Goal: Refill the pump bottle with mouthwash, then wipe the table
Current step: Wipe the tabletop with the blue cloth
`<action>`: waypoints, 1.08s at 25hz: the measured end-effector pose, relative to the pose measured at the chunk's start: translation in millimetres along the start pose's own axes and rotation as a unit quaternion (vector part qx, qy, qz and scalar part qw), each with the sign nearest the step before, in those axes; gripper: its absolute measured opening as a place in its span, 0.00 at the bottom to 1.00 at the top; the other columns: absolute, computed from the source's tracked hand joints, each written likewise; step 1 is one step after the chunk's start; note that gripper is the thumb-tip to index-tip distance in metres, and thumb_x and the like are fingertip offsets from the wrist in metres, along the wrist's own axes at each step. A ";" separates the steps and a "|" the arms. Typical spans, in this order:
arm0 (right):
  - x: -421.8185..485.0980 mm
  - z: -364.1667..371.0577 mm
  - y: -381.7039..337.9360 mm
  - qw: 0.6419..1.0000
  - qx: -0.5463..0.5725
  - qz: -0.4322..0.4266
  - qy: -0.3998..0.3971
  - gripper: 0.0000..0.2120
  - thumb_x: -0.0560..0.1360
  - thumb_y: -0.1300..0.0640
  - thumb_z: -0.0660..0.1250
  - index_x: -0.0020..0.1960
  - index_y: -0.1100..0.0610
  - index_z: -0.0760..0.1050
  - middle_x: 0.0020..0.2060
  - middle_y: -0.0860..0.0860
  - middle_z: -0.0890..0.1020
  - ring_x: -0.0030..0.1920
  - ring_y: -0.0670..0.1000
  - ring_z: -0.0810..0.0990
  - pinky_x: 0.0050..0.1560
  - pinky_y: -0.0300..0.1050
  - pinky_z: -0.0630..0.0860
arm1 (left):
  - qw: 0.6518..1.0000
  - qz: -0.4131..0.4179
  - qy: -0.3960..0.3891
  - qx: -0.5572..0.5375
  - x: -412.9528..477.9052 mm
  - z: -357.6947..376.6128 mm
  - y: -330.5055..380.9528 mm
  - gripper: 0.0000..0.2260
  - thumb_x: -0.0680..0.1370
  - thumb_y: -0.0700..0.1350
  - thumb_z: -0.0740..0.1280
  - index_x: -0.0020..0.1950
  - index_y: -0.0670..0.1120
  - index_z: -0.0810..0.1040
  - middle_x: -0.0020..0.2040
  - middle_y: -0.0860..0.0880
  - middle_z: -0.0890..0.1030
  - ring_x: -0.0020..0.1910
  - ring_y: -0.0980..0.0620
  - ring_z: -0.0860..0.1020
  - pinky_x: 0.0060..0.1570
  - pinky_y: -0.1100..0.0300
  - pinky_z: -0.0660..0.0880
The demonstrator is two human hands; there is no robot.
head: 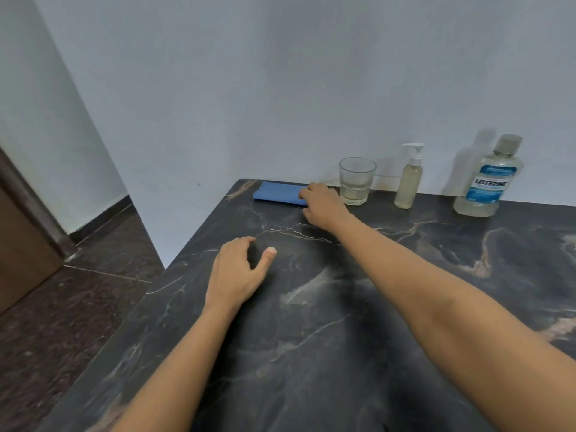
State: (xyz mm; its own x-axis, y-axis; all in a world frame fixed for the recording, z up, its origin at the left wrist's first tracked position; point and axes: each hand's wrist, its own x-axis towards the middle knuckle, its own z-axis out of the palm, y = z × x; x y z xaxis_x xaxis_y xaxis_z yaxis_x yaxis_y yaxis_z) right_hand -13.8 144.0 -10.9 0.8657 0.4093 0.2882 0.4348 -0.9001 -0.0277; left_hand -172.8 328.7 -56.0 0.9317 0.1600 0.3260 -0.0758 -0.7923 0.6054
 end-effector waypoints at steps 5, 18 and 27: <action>32.6 11.7 -11.3 0.997 -0.056 -0.026 -0.051 0.09 0.78 0.61 0.59 0.55 0.61 0.74 0.54 0.61 0.78 0.53 0.61 0.77 0.48 0.50 0.72 | 0.999 0.014 0.002 -0.031 0.2 2.9 -2.8 0.25 0.75 0.65 0.60 0.63 0.50 0.74 0.56 0.55 0.77 0.59 0.56 0.73 0.56 0.57 0.72; -65.1 -69.0 -2.1 0.975 0.170 0.095 0.105 0.08 0.74 0.58 0.60 0.42 0.57 0.77 0.36 0.54 0.81 0.40 0.56 0.78 0.38 0.45 0.69 | 1.000 -0.005 -0.015 -0.004 1.3 1.7 -2.3 0.24 0.76 0.66 0.57 0.60 0.49 0.74 0.53 0.49 0.79 0.54 0.50 0.76 0.47 0.55 0.73; -285.8 -146.7 30.0 0.889 0.343 0.263 0.150 0.07 0.78 0.55 0.62 0.45 0.55 0.77 0.43 0.47 0.80 0.43 0.46 0.75 0.36 0.34 0.67 | 0.992 0.057 -0.106 -0.039 -106.5 -15.8 65.8 0.26 0.79 0.60 0.58 0.72 0.47 0.66 0.67 0.49 0.73 0.66 0.49 0.69 0.64 0.54 0.67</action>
State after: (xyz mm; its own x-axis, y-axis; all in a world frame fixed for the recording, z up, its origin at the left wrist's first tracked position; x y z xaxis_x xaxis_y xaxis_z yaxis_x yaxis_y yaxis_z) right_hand -284.6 -21.9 46.3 0.9340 -0.1910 0.3020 0.1278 -0.6106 -0.7815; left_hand -282.7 268.8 -39.4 0.9686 -0.0614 0.2409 -0.2044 -0.7482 0.6312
